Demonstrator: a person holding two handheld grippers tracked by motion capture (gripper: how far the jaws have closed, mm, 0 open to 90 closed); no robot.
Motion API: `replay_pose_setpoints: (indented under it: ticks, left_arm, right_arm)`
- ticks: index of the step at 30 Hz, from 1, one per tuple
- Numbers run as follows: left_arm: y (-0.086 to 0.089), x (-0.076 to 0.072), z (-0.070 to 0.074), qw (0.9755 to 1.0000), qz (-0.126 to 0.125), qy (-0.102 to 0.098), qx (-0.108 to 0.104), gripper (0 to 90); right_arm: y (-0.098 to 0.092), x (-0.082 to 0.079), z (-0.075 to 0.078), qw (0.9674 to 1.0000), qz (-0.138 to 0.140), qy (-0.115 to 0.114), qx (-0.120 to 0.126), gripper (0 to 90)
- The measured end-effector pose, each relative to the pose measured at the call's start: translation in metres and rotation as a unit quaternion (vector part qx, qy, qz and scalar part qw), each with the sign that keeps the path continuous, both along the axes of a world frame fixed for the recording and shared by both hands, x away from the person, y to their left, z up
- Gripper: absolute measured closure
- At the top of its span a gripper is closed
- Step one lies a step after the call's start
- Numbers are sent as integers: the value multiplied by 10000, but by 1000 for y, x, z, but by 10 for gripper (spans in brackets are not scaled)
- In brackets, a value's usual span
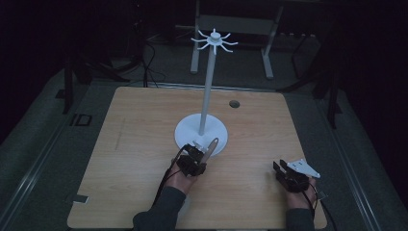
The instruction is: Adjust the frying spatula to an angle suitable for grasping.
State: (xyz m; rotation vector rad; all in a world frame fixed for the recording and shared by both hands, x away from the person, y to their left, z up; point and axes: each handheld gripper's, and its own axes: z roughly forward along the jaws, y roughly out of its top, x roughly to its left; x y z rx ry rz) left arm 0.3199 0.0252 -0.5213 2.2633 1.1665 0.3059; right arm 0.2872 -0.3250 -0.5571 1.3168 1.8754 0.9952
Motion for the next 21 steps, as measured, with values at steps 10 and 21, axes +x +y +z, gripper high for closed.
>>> replay_pose_setpoints:
  ticks: [10, 21]
  left_arm:
    - [14, -13, 25, 9962, 156, -602, -614, 743]
    - [23, -14, 45, 9898, 260, -1002, -978, 743]
  right_arm:
    - [1, 0, 0, 10000, 9, 2, -21, 678]
    - [1, 0, -1, 10000, 12, 6, -39, 678]
